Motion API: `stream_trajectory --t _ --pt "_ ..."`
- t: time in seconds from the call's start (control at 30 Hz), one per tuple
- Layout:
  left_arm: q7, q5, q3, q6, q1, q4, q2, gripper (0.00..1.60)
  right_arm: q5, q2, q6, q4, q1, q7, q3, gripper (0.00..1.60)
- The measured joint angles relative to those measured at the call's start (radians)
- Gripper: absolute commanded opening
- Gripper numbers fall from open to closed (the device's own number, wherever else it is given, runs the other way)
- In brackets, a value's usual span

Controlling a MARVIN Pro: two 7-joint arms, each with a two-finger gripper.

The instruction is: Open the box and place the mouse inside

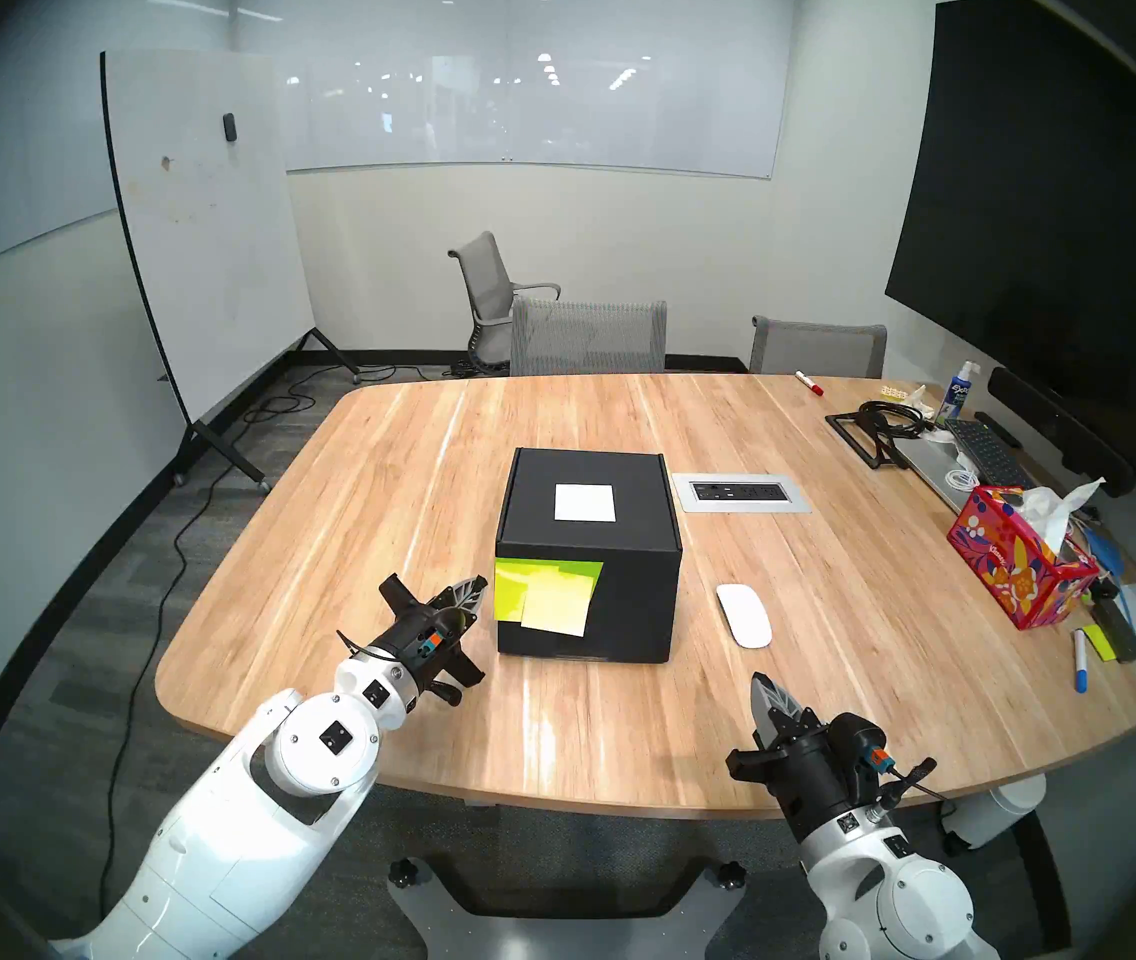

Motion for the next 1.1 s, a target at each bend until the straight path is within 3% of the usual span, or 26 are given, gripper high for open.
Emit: stream_trajectory --t 0.77,1.1 --pt "-0.001 0.027 -0.001 -0.015 -0.011 0.014 0.001 0.00 0.012 -0.003 -0.025 0.017 -0.008 0.025 0.015 0.00" --pt "-0.001 0.022 -0.001 -0.015 -0.012 0.015 0.000 0.00 0.050 0.034 0.076 0.025 0.029 0.058 0.069 0.00"
